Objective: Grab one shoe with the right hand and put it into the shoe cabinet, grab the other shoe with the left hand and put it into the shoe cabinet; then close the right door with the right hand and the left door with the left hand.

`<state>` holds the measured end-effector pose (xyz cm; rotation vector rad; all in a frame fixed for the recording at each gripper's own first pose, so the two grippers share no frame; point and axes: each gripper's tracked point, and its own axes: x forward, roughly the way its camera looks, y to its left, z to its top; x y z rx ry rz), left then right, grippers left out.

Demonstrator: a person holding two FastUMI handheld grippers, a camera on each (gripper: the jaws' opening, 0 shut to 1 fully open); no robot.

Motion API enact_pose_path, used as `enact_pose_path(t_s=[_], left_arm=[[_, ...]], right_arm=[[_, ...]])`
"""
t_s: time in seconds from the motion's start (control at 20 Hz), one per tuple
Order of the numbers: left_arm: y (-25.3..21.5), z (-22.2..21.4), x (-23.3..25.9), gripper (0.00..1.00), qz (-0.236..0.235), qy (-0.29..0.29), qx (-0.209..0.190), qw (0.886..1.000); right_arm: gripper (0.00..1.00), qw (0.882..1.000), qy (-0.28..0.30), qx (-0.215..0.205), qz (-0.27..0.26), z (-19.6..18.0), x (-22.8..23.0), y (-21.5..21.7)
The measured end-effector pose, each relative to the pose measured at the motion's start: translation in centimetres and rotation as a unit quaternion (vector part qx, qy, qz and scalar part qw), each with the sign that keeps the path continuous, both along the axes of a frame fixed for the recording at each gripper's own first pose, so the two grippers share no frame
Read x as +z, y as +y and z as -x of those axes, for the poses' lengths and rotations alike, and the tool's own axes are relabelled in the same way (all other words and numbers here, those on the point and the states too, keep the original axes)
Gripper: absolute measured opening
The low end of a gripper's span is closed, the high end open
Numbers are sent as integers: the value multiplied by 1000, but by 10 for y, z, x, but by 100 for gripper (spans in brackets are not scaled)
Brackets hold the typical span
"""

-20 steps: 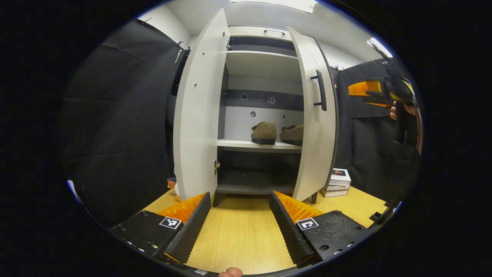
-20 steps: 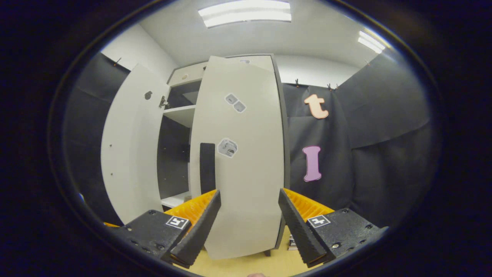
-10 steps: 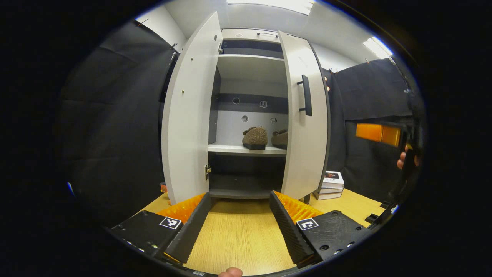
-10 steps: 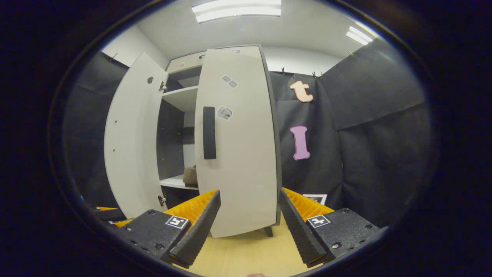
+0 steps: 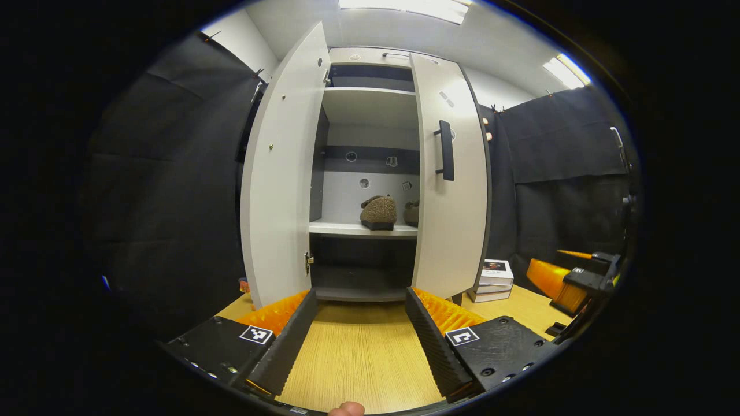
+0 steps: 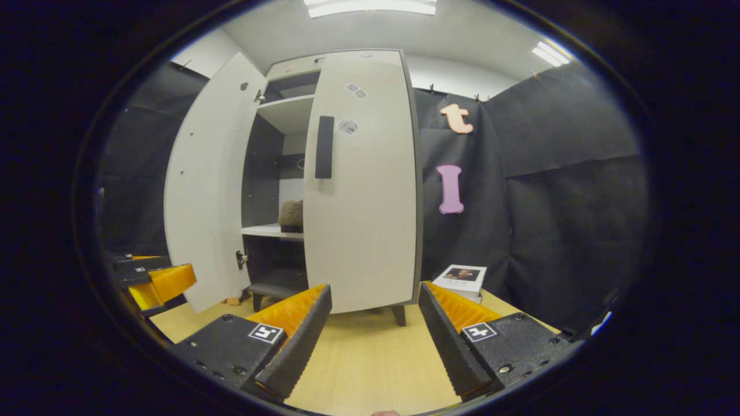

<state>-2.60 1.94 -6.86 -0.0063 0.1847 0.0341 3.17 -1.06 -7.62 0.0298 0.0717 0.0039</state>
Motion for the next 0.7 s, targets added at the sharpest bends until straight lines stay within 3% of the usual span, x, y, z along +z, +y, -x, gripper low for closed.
enact_pose_path(t_s=[0.3, 0.7], left_arm=[[30, 0, 26, 93, 14, -31, 33, 999], [142, 12, 98, 93, -17, -86, 135, 987]], right_arm=[[97, 1000, -1, 2, 1, -5, 2, 1], [98, 1000, 11, 13, -6, -10, -2, 9]])
